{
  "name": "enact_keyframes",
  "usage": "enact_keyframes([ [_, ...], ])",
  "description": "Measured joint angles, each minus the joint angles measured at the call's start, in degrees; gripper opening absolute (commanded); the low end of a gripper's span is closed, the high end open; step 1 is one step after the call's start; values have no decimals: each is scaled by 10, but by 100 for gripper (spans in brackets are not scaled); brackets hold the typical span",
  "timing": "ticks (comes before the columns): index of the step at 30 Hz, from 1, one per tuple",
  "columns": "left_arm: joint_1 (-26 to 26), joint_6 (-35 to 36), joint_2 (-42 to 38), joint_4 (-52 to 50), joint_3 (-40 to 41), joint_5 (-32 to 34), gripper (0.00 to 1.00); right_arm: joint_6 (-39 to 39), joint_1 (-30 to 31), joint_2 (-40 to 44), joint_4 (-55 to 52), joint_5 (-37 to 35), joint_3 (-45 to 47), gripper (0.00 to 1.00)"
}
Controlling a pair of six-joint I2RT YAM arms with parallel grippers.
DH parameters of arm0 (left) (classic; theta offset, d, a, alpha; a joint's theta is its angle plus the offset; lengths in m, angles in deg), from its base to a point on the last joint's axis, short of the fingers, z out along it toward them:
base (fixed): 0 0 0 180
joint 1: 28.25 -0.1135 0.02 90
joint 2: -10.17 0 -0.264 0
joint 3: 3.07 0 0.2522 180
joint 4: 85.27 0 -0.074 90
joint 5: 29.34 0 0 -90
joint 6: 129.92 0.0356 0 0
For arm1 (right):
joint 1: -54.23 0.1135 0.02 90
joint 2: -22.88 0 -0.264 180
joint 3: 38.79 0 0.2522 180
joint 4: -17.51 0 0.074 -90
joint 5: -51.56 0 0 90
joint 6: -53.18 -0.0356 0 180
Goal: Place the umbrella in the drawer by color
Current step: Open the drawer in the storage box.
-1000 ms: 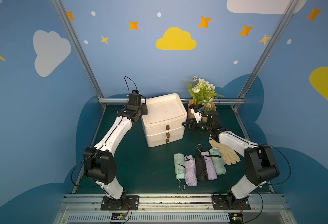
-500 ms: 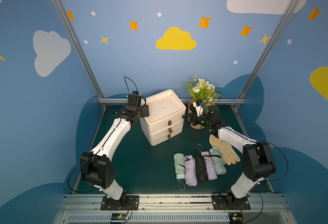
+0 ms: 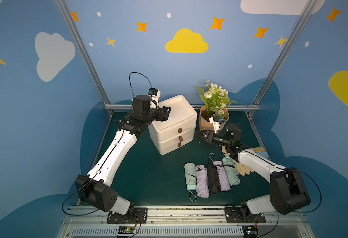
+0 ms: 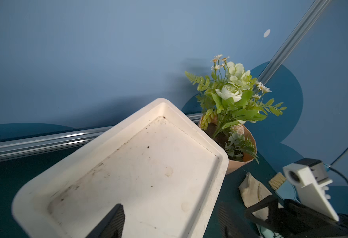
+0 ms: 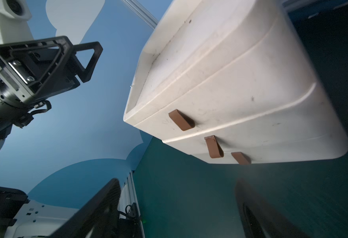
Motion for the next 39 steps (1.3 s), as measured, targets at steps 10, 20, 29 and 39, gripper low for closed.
enact_keyframes([
  [10,-9,-5,123,-61,-68,-40,74,-107,60,-118,118,-8,-21,88],
  [20,-52,-40,123,-21,-46,-87,74,-140,78,-181,166,-9,-89,84],
  [29,-70,-50,122,0,-41,-121,74,-177,84,-231,211,-8,-132,79],
  [39,-78,-49,122,2,-41,-121,74,-198,85,-239,228,-10,-143,73],
])
